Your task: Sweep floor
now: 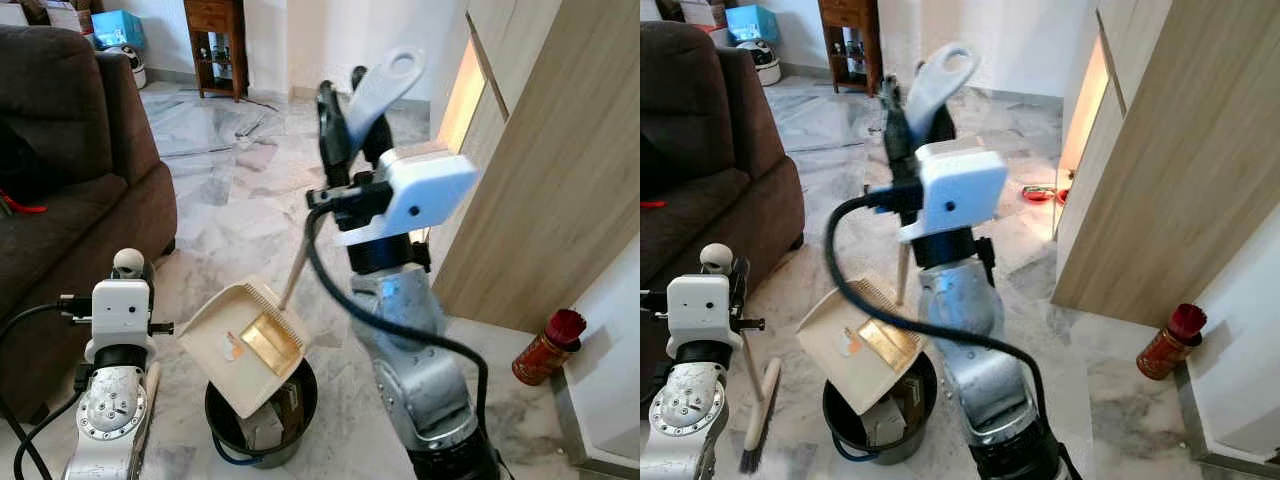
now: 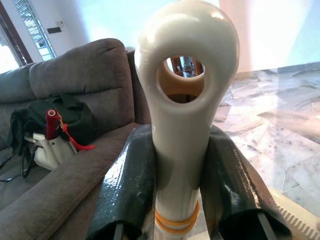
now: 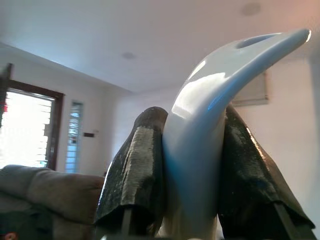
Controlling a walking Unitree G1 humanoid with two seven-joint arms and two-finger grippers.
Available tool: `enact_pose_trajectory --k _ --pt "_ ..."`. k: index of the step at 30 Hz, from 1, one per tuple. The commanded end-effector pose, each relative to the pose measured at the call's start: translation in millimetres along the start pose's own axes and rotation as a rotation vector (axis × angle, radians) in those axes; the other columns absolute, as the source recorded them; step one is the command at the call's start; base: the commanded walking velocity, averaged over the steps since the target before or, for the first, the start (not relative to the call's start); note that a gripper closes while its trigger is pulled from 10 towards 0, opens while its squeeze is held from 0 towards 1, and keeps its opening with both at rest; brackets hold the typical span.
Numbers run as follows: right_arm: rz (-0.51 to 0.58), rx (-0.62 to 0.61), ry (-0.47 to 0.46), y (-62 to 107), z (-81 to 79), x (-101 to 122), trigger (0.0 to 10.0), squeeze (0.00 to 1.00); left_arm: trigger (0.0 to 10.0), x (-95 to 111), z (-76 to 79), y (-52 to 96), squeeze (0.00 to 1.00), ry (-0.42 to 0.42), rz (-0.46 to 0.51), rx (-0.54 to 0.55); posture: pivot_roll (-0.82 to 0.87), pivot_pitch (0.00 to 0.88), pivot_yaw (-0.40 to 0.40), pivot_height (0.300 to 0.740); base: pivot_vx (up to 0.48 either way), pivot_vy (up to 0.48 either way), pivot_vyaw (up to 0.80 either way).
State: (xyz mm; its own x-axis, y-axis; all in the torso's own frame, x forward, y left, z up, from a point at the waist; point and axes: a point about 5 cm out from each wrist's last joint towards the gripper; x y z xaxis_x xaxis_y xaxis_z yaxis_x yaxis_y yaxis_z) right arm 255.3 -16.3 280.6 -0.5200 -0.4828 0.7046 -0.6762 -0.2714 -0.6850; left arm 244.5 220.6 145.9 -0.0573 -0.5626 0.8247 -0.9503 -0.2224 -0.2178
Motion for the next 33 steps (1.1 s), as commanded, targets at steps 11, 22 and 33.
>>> enact_pose_trajectory --k 11,22,33 --pt "0.168 0.119 0.010 -1.5 -37.6 24 10.0 0.00 10.0 14 -6.1 -5.4 0.00 -0.020 0.093 0.023 0.05 0.000 -0.022 0.740 0.000 0.000 0.00" --pt "0.202 0.146 0.118 -1.1 -40.0 26 10.0 0.00 10.0 14 -5.4 -6.4 0.00 -0.017 0.098 0.022 0.04 0.000 -0.022 0.740 0.000 0.000 0.00" --pt "0.204 0.193 0.172 1.0 -47.1 23 10.0 0.00 10.0 16 -4.4 -6.8 0.00 -0.015 0.104 0.022 0.04 0.000 -0.021 0.740 0.000 0.000 0.00"
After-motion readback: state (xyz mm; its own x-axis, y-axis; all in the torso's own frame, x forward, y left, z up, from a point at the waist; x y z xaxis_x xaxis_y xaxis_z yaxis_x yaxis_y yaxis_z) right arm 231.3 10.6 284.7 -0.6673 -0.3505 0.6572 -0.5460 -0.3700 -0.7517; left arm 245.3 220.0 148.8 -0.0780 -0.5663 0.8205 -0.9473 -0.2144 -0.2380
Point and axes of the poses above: a point about 5 cm out from each wrist's last joint towards the gripper, its own y axis pointing back from the gripper into the wrist, its own x axis along the axis of the wrist's last joint, z = x × y, and after that the axes turned 15 degrees about -y, right-handed
